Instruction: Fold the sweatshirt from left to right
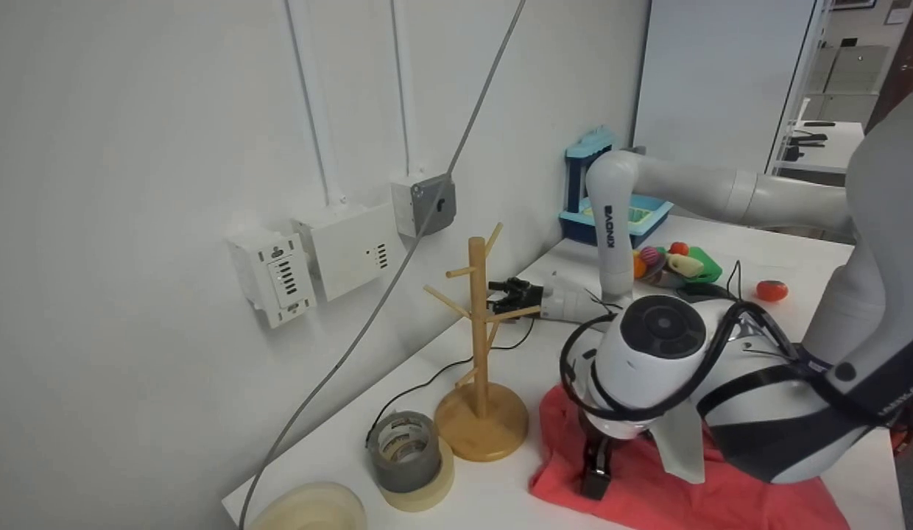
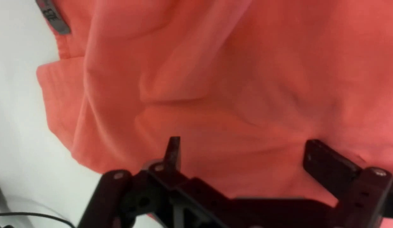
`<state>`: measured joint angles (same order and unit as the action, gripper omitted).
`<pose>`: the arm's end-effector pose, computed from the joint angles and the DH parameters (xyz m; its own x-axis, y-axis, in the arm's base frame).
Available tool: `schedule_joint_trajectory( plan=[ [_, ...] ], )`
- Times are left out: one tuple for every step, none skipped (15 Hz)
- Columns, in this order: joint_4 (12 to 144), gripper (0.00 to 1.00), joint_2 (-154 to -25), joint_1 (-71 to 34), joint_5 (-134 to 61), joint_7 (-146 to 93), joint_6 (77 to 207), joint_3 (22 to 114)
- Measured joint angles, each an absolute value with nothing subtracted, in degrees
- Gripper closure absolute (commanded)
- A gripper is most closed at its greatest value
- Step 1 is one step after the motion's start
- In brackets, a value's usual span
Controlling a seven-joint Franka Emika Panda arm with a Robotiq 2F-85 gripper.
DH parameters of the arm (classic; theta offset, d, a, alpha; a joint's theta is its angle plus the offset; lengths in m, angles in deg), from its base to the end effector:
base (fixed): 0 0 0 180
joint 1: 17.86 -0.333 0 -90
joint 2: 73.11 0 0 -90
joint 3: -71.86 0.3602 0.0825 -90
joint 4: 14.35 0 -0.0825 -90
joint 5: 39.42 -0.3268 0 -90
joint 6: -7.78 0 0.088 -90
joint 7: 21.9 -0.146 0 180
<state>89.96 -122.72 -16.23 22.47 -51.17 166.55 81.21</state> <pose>0.6272 0.1027 0.1106 0.8304 0.5394 0.1397 0.4831 -0.8219 0.3019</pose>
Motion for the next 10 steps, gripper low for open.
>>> schedule_joint_trajectory(
  plan=[
    [90.35, 0.0, -123.03, -14.36, 20.11, -47.58, 166.58, 83.44],
    [91.84, 0.0, -122.51, -12.43, 18.06, -44.89, 166.71, 86.1],
    [94.25, 0.0, -120.97, -10.72, 16.88, -43.37, 166.71, 88.82],
    [96.44, 0.0, -119.18, -10.01, 16.33, -43.01, 166.7, 90.36],
    [98.25, 0.0, -117.54, -9.9, 16.19, -43.01, 166.68, 91.01],
    [99.37, 0.0, -116.47, -9.9, 16.13, -43.01, 166.67, 91.17],
    [100.02, 0.0, -115.85, -9.89, 16.11, -43.01, 166.67, 91.19],
    [100.31, 0.0, -115.66, -9.81, 16.11, -43.01, 166.67, 91.19],
    [100.39, 0.0, -115.67, -9.66, 16.11, -43.01, 166.67, 91.18],
    [100.4, 0.0, -115.62, -10.59, 14.62, -42.5, 167.21, 90.11]
  ],
)
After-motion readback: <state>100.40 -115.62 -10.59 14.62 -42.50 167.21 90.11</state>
